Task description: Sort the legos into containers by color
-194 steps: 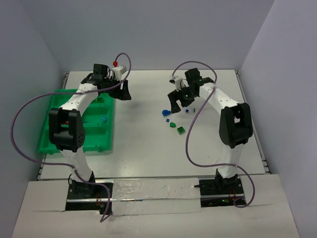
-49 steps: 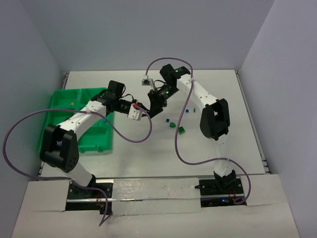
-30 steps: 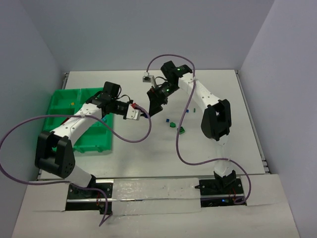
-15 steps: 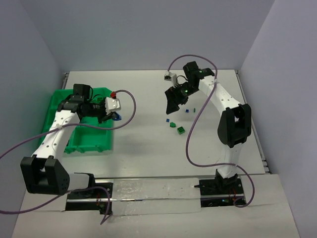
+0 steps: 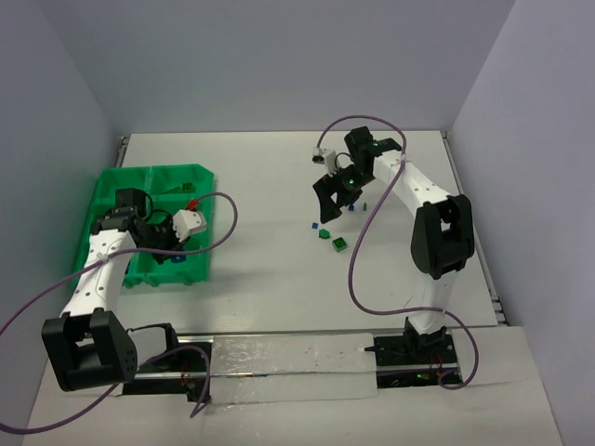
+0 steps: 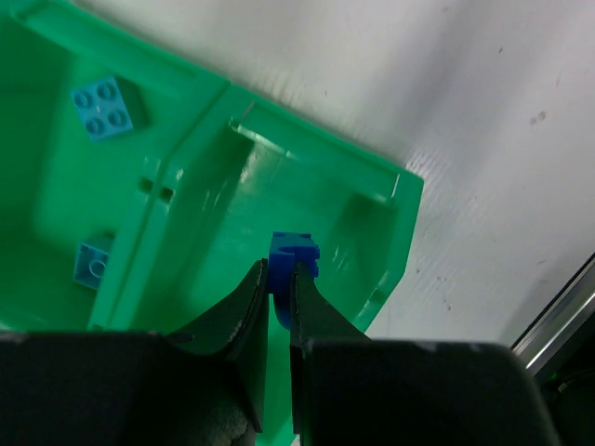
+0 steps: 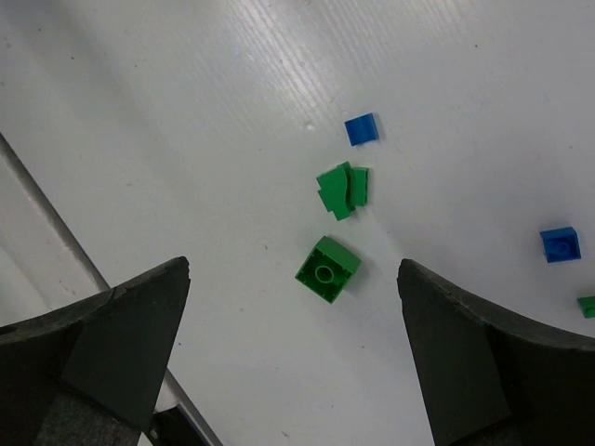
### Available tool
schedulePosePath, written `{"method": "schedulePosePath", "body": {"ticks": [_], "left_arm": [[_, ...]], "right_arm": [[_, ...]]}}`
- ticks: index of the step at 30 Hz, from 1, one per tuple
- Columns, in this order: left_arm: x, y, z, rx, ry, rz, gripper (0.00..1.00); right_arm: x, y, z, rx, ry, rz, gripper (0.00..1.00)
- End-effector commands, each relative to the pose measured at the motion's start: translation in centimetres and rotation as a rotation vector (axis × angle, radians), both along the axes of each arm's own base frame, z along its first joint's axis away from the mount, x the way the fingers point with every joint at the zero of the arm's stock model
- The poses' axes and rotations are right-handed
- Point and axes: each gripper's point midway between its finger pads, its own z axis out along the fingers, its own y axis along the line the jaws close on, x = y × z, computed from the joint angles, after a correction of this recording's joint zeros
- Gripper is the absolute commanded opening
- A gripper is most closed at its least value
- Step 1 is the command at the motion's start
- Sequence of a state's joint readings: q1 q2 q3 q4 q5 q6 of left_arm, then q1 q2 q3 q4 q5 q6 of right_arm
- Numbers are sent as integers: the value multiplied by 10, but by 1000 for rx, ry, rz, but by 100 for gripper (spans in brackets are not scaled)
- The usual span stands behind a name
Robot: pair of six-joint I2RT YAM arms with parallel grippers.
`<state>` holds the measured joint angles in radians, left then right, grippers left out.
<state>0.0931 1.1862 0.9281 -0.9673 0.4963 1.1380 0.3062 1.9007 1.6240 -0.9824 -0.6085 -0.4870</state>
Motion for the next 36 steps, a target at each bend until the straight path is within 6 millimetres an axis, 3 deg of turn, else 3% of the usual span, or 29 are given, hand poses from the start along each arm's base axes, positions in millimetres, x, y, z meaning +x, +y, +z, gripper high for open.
{"method": "schedulePosePath", "body": {"ticks": [1, 5, 6, 8, 11, 13, 19, 25, 32, 36], "left_arm": [[4, 21, -8, 90, -39, 19, 1], [3, 29, -16, 129, -37, 14, 16], [2, 31, -17, 135, -31, 18, 16], [5, 35, -19, 137, -28, 27, 31], [10, 35, -13, 117, -35, 28, 44], [14, 33, -7, 100, -39, 24, 48], [35, 19, 24, 0, -87, 46, 50], [57, 3, 57, -139, -104, 105, 54], [67, -4, 71, -200, -107, 125, 56], [69, -6, 72, -206, -125, 123, 58]], "right_arm": [[8, -8, 13, -16, -74, -33, 100], [6, -12, 9, -40, -73, -37, 100], [5, -13, 7, -42, -68, -37, 100], [6, -16, 3, -60, -72, -45, 100], [11, -21, -1, -90, -88, -66, 98], [16, -22, -3, -106, -99, -78, 95], [26, -18, -13, -171, -156, -79, 73], [14, 6, -30, -211, -187, -13, 65], [-1, 3, -50, -271, -142, -27, 64], [-11, -10, -59, -330, -124, -78, 77]]}}
